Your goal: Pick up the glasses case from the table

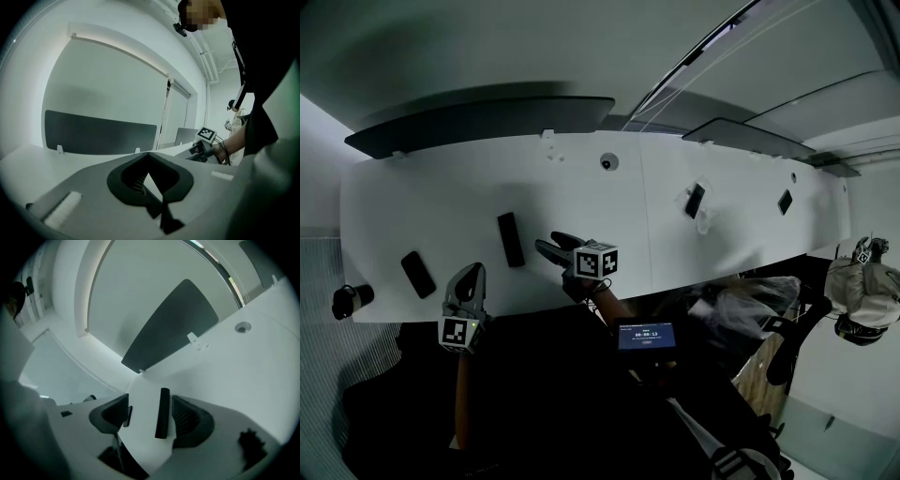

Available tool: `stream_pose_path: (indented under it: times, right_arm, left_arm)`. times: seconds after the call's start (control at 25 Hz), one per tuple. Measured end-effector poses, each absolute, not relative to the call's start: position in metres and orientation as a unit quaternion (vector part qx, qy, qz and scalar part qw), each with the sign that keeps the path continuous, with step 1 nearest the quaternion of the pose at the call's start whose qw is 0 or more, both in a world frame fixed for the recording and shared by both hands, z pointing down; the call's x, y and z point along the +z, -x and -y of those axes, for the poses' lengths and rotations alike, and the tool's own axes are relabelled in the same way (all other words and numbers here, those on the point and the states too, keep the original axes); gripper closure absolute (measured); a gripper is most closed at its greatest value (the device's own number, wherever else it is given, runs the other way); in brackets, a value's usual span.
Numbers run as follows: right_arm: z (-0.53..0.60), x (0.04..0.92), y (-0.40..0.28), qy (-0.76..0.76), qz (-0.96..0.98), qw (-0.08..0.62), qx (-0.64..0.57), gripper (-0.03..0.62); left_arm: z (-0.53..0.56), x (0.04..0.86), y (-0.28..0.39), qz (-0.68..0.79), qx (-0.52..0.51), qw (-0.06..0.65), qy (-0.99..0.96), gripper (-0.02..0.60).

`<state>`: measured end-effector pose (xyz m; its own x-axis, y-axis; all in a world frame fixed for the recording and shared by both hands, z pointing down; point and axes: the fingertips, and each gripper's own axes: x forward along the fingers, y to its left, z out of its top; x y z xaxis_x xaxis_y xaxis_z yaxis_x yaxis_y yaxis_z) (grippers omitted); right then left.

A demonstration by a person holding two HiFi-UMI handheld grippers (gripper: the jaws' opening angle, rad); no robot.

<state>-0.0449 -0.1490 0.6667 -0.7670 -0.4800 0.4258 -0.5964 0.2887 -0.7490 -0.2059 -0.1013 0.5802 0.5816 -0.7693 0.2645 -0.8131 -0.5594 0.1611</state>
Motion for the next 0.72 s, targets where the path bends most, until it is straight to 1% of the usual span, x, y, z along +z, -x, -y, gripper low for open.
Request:
stream_pose_path:
  times: [0.16,0.28,0.32,0.36,0.4,0.48,0.64,0.72]
  right_arm:
    - [0.149,0.662,0.042,-0.335,0.796,0.031,0.503,0.295]
    - [0.151,0.659,0.038,-0.347,0.801,0.039,0.487,0.303]
    - [0.152,0.658,0.035,-0.359,0.805,0.049,0.47,0.415]
    - [0.154,0.657,0.032,-0.372,0.807,0.058,0.454,0.543]
    - [0.154,0.656,0.031,-0.381,0.809,0.064,0.443,0.57]
    - [0.151,0.654,0.03,-0.383,0.81,0.065,0.439,0.582]
    - [0.15,0.653,0.025,-0.39,0.805,0.063,0.443,0.583]
    - [0.152,0.654,0.025,-0.392,0.804,0.063,0.443,0.583]
  left_arm:
    - [0.102,0.588,0.204,0.446,0.082,0.135,-0.881,0.575]
    - [0.1,0.587,0.202,0.445,0.082,0.136,-0.881,0.575]
    - [0.1,0.587,0.201,0.446,0.083,0.137,-0.881,0.576]
    - [0.099,0.588,0.201,0.446,0.083,0.138,-0.88,0.575]
    - [0.098,0.588,0.201,0.447,0.084,0.14,-0.879,0.575]
    - [0.094,0.59,0.201,0.449,0.085,0.145,-0.878,0.575]
    - [0.096,0.598,0.198,0.447,0.085,0.158,-0.876,0.575]
    - [0.103,0.606,0.198,0.447,0.086,0.178,-0.873,0.575]
